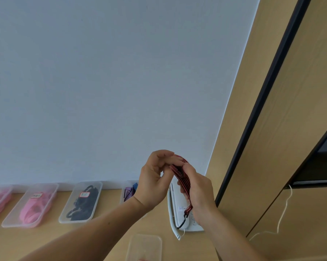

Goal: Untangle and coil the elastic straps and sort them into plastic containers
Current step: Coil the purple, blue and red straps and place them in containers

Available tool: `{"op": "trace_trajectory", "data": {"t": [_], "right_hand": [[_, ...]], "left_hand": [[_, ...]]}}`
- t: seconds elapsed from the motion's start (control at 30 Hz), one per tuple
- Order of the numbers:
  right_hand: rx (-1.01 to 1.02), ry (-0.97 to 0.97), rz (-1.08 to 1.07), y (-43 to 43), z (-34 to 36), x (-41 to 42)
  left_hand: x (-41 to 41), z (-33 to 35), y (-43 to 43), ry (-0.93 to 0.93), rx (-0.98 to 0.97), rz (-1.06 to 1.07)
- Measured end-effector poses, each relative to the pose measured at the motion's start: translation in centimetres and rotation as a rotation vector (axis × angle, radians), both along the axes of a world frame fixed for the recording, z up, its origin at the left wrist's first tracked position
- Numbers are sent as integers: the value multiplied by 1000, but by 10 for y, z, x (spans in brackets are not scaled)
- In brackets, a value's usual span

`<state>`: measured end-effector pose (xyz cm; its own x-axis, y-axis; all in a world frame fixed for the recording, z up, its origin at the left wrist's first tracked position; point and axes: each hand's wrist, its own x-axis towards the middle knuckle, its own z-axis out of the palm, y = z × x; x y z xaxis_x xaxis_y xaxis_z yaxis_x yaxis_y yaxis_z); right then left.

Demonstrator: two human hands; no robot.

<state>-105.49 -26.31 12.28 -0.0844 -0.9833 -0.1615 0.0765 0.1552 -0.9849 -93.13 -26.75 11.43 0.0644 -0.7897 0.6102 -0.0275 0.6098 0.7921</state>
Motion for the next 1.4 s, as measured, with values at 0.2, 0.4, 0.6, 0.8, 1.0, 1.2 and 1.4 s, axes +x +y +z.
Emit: {"op": "trace_trajectory", "data": {"t": [0.2,0.4,0.6,0.8,1.0,1.2,1.4], "right_hand": [[-199,76,-10,-3,-5,-4],[-301,159,74,-3,-16,-6],[-348,145,252,-7,-23,-13],[-335,284,291,-9,-25,-16],[-357,317,222,-4,-26,-8],[-228,207,232,-3,-25,-7],[-78,49,277,-1,-25,-5]], "left_hand": [[1,17,-8,-27,457,140],[14,27,-15,137,832,-302],[27,22,-17,122,830,-398],[31,20,-15,135,799,-298],[28,20,-16,168,774,-250],[31,18,-21,185,773,-265],[35,13,-31,39,517,-34]]}}
